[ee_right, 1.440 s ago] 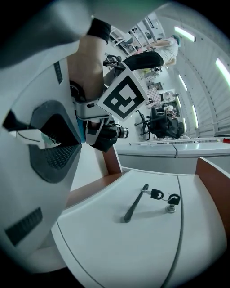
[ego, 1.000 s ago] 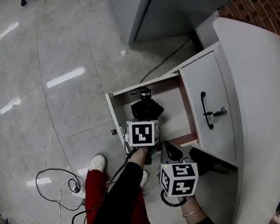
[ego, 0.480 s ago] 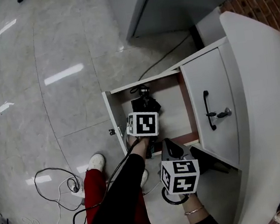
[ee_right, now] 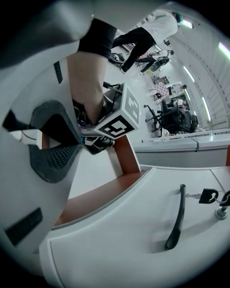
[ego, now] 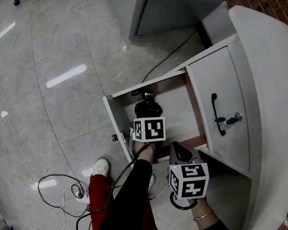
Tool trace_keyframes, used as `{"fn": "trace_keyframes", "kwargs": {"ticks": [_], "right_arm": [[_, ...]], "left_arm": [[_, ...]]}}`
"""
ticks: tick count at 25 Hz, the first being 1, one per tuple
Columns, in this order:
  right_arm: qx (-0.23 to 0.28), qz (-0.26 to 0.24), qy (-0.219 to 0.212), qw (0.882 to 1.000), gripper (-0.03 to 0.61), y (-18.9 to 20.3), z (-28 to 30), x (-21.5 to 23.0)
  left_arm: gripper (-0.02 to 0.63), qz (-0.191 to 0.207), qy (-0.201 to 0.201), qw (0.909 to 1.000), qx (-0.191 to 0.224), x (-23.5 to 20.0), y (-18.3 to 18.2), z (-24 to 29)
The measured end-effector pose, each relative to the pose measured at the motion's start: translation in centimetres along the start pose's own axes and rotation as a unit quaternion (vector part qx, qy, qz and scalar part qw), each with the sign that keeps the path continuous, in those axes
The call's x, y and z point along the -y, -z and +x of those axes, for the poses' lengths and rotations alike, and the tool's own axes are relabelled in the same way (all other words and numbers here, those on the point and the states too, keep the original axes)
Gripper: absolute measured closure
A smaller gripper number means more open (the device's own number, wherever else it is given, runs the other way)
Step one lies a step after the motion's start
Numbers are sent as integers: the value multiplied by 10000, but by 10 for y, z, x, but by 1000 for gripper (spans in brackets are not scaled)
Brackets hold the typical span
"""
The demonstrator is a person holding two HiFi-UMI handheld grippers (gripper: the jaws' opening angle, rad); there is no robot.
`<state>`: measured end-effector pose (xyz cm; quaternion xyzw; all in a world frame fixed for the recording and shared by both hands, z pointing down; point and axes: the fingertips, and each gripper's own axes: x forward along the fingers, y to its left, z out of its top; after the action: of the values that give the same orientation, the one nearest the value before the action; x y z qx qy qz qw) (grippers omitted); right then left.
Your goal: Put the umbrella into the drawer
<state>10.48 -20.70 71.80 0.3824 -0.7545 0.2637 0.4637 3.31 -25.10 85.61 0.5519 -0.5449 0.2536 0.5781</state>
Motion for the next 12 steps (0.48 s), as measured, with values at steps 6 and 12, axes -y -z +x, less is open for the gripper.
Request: {"fn": "trace_keyframes", "kwargs": {"ticks": [6, 12], "right_arm": [[-54, 66, -17, 10000, 577, -1, 3, 2], [-13, 45, 21, 10000, 577, -10, -1, 3]], "left_arm": [[353, -404, -117, 9989, 208, -2, 0, -5], [350, -667, -37, 9963, 540, -2, -5, -24]]}}
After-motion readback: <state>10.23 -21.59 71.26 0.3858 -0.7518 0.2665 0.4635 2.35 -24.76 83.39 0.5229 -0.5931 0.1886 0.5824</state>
